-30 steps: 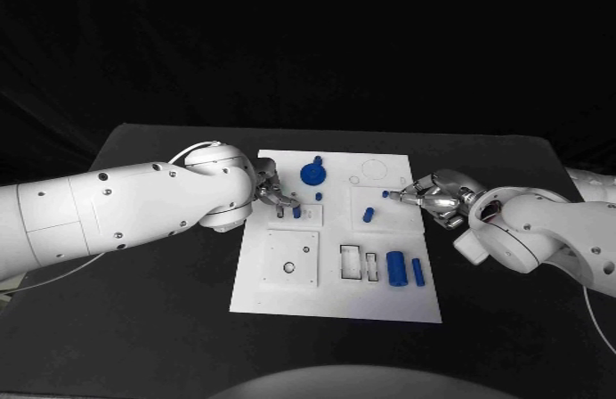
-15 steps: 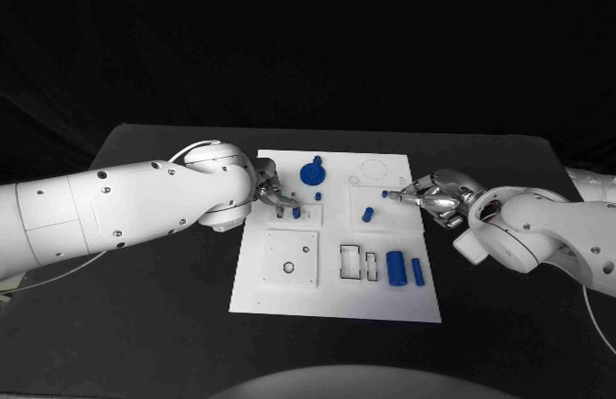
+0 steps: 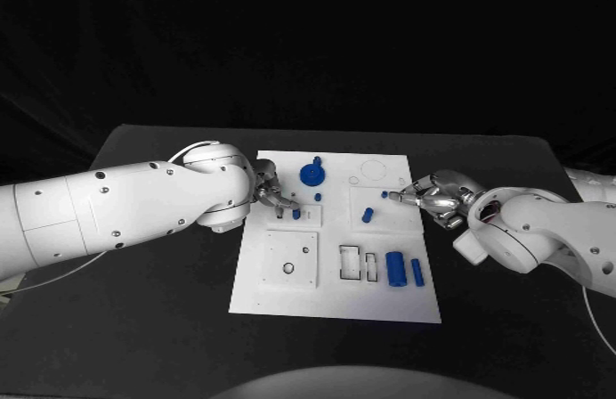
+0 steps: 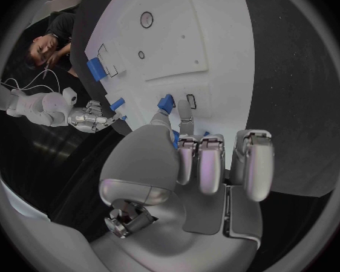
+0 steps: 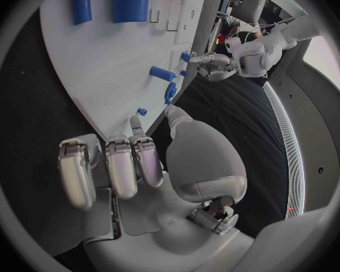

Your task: Assemble the parts on the task board

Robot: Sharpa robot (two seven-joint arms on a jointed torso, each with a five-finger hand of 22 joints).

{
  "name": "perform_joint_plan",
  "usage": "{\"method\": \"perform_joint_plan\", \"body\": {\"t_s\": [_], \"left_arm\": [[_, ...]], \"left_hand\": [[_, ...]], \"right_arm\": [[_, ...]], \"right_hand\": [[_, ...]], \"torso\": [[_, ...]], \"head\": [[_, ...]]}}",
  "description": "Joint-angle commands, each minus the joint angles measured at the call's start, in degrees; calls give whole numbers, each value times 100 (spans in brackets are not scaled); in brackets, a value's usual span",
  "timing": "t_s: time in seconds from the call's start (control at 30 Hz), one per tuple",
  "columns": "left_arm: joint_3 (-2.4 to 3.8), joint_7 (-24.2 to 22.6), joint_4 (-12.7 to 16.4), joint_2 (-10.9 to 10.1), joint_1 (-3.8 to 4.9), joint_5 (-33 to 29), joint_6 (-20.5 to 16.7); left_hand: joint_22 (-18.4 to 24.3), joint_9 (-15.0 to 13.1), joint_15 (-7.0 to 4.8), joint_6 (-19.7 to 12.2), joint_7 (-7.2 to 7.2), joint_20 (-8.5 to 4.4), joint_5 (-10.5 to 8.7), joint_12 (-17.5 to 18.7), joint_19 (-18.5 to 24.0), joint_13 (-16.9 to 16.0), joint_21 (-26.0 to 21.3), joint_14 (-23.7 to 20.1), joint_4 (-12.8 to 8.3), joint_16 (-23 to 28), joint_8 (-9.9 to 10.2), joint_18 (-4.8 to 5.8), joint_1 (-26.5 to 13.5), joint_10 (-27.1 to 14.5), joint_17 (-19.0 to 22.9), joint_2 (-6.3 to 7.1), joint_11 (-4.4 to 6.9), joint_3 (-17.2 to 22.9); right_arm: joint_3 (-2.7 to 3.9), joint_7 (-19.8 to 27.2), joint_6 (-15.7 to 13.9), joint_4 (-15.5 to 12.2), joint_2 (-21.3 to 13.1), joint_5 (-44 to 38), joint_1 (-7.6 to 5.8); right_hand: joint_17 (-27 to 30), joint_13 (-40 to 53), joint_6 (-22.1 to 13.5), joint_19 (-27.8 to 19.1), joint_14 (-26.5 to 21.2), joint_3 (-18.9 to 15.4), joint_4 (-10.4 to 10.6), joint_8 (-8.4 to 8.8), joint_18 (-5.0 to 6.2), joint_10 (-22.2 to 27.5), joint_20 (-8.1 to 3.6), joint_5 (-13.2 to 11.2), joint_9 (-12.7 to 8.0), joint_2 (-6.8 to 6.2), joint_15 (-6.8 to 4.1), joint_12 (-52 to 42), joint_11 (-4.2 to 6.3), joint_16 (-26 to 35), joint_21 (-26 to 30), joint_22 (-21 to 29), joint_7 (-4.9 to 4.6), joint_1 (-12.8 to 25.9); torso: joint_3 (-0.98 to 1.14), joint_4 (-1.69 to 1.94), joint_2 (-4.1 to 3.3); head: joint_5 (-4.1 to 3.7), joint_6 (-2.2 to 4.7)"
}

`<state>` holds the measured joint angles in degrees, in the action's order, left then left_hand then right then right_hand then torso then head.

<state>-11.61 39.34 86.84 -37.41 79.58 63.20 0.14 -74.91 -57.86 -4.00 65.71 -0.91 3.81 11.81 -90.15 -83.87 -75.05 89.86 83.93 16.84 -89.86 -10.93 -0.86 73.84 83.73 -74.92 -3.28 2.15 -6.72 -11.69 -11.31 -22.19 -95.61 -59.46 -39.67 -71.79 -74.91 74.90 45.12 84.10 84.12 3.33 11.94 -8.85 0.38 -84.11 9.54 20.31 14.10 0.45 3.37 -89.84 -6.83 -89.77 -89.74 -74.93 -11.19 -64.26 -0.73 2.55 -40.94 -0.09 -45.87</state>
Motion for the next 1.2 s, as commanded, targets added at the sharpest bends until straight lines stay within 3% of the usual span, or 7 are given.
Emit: {"method": "perform_joint_plan", "body": {"t_s": [0.03, 1.2], "left_arm": [[-23, -62, 19, -2, -27, -103, 257], [-23, -74, 34, -49, -26, -141, 433]], "left_hand": [[-1509, 8, -26, 34, 17, -38, -20, 15, -613, -1495, 14, 607, -4, -14, 26, 86, -70, 627, -1508, 5, 24, -43], [-1509, 7, -26, 32, 35, -36, -9, 15, -613, -1495, 14, 607, -22, -14, 33, 86, 29, 627, -1508, 20, 38, -58]], "right_arm": [[-1, 40, 13, -1, 4, -50, 6], [-1, 44, 5, 0, 9, -50, 7]], "right_hand": [[-1509, 1510, -26, 590, 588, -26, 4, -34, -38, -589, 48, -31, -10, 44, 45, -16, -48, -23, -26, -1507, -24, 4], [-1509, 1510, -26, 590, 588, -26, 4, -34, -38, -589, 48, -31, -10, 44, 45, -16, -48, -23, -26, -1507, -24, 4]], "torso": [[-3, 2, -3], [-3, 0, -2]], "head": [[5, 11], [-3, 4]]}}
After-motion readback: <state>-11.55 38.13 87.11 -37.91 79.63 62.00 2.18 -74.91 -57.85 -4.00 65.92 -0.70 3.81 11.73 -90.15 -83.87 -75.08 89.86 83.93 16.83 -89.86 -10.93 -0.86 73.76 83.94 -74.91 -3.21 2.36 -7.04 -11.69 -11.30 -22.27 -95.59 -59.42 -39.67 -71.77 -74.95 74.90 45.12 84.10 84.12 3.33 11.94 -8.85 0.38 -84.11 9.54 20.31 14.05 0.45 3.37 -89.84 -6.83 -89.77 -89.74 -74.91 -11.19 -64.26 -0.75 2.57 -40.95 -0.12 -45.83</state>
